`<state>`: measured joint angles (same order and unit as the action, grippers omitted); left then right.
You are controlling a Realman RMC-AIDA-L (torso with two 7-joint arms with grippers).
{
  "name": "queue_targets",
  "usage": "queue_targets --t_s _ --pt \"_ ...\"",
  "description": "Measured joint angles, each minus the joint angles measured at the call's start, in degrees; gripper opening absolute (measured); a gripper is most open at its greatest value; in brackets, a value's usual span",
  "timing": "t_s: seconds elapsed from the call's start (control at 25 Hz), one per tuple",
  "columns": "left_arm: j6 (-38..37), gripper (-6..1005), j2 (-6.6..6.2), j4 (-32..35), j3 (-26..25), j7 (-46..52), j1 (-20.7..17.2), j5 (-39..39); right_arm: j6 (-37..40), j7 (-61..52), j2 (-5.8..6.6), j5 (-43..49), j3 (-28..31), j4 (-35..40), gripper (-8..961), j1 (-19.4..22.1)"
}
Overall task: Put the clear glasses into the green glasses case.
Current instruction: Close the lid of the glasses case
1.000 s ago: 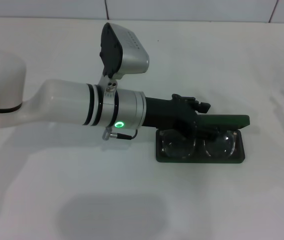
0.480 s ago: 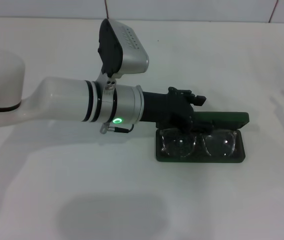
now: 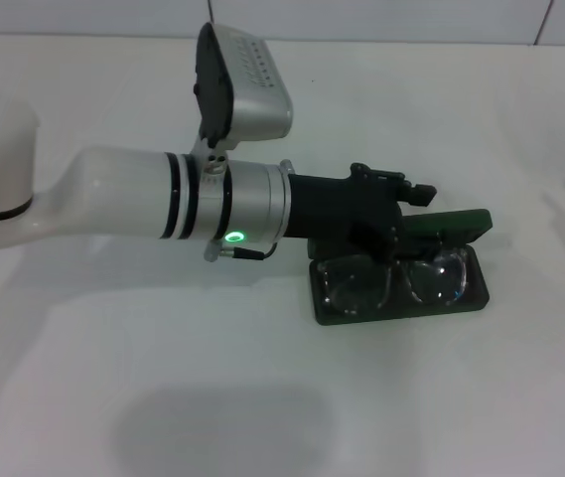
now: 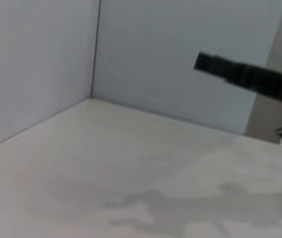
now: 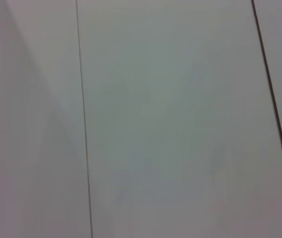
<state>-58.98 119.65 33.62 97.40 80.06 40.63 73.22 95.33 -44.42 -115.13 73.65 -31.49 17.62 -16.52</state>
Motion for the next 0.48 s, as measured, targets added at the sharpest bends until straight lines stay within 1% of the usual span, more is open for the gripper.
queue_targets --t_s 0.04,0.16,0.28,0.32,0.36,0.4,0.48 --pt "-0.38 614 -0.11 1.15 0.01 0.59 -0.81 0.25 0.01 -0.01 0.02 0.01 -0.04 0.01 322 -0.01" --pt "-0.72 613 -0.45 3.43 -0.02 3.06 -1.41 1.63 0.12 -0.02 0.09 0.01 0.15 0.03 323 0.01" --pt "-0.2 613 -1.02 6.65 -0.48 10.73 -0.67 8.36 0.17 -0.04 0.1 0.01 -0.02 0.09 323 0.02" --pt "-0.2 612 -1.02 6.65 -0.48 10.73 -0.67 8.36 0.18 -0.04 0.1 0.01 -0.19 0.1 323 -0.05" --pt "0.05 612 -1.0 7.42 -1.26 14.2 0.11 11.78 0.19 -0.04 0.09 0.01 -0.25 0.11 324 -0.09" --pt "0.1 612 -0.54 8.07 -3.26 19.61 1.9 18.15 0.2 -0.05 0.09 0.01 -0.3 0.12 324 -0.14" --pt "-0.03 611 -0.19 8.17 -4.24 23.44 3.27 22.51 0.21 -0.04 0.1 0.01 -0.33 0.13 324 -0.15"
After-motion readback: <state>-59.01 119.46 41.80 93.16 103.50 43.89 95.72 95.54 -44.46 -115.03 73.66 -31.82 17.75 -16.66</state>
